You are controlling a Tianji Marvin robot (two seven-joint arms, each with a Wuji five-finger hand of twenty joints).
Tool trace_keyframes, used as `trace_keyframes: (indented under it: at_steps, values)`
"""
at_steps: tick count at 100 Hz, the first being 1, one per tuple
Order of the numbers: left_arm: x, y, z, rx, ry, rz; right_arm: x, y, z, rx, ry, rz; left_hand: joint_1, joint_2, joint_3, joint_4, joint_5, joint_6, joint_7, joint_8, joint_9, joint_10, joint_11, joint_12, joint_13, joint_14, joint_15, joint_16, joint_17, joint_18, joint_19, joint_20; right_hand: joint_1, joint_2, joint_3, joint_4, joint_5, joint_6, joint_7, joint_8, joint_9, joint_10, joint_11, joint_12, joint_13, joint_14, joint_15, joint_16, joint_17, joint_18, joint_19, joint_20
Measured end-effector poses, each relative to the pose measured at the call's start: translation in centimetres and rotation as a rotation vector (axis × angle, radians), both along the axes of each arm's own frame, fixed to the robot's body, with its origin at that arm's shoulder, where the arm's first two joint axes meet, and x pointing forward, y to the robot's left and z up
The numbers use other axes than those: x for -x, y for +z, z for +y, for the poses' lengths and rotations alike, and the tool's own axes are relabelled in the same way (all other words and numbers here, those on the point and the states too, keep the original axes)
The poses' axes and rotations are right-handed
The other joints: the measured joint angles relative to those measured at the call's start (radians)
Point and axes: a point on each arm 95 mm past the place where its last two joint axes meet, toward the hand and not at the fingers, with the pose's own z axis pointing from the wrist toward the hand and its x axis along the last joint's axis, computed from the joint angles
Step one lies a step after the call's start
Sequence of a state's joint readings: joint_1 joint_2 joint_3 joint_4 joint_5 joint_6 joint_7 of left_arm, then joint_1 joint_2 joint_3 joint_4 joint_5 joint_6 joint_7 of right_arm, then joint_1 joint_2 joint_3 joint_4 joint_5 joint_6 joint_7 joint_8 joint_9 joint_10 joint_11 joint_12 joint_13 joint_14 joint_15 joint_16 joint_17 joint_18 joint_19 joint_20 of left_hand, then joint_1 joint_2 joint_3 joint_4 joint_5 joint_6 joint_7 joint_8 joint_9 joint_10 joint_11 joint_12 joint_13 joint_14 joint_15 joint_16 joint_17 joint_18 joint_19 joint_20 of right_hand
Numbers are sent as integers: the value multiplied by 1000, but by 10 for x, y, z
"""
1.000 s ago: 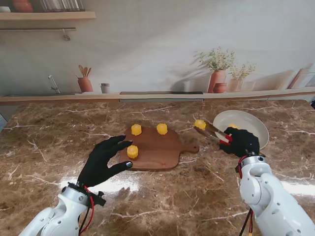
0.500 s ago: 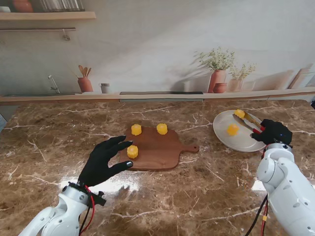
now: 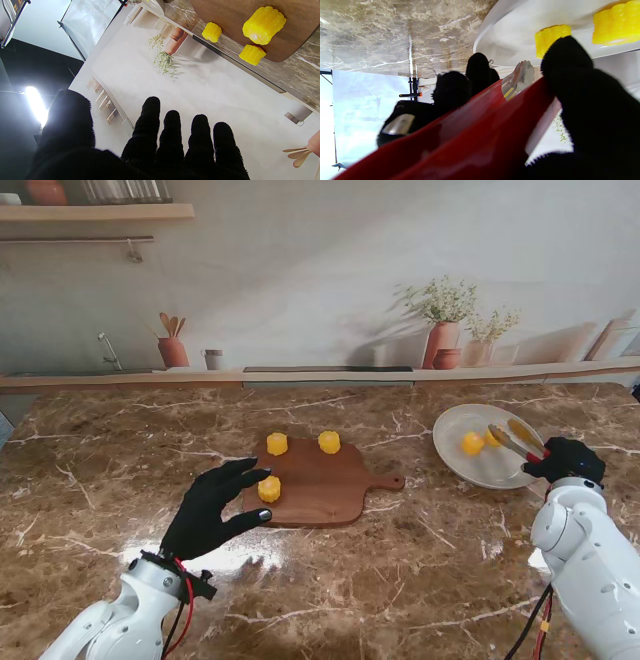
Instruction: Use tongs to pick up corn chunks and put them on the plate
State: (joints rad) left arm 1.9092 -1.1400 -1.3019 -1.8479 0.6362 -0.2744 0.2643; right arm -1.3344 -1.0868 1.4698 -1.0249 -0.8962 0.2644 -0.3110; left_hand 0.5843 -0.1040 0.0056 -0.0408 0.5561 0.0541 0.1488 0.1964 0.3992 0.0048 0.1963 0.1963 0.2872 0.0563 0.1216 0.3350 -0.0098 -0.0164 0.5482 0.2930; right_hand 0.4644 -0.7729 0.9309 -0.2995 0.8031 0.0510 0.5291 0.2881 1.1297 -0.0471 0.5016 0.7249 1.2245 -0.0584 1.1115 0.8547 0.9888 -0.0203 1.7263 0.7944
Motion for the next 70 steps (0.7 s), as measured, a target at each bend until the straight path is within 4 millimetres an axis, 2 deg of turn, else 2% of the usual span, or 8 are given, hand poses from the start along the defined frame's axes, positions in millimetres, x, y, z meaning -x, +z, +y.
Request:
trace_keyframes:
  at_steps: [9,25,38,44,70]
  values:
    - [0,0,0,0,-1,-1,1,-1,1,-3,14,-1,0,0,0,0,0,0,0,0,0,0,0,0,0,0,0,0,0,0,0,0,-4,0,0,1,0,6,-24,34,-12,1,8,0,-10,0,0,0,-1,-2,0,0]
    - [0,0,-1,0,-3,-1,9,8,15,-14,89,-58,0,0,0,0,0,0,0,0,0,0,0,0,0,0,0,0,0,0,0,0,-4,0,0,3,0,7,-35,37,-22,2,15,0,-10,0,0,0,-1,-2,0,0]
    - [-1,0,-2,2,-8,-2,15,18,43,-22,229,-97,0,0,0,0,0,0,0,0,0,0,0,0,0,0,0,0,0,0,0,0,-16,1,0,26,-4,7,-48,48,-37,2,15,-14,-10,-5,0,0,-1,-6,0,-1]
    - [-2,0,-3,2,-12,-2,15,21,58,-21,286,-100,0,0,0,0,0,0,0,0,0,0,0,0,0,0,0,0,0,0,0,0,-30,2,0,56,-9,7,-49,48,-44,2,15,-25,-11,-9,0,0,-1,-10,0,-1]
    - [-3,3,-5,-8,-29,-1,13,12,129,-52,510,-75,0,0,0,0,0,0,0,0,0,0,0,0,0,0,0,0,0,0,0,0,-42,4,1,67,-19,11,-62,50,-62,3,15,-36,-12,-13,1,0,-1,-14,0,-3]
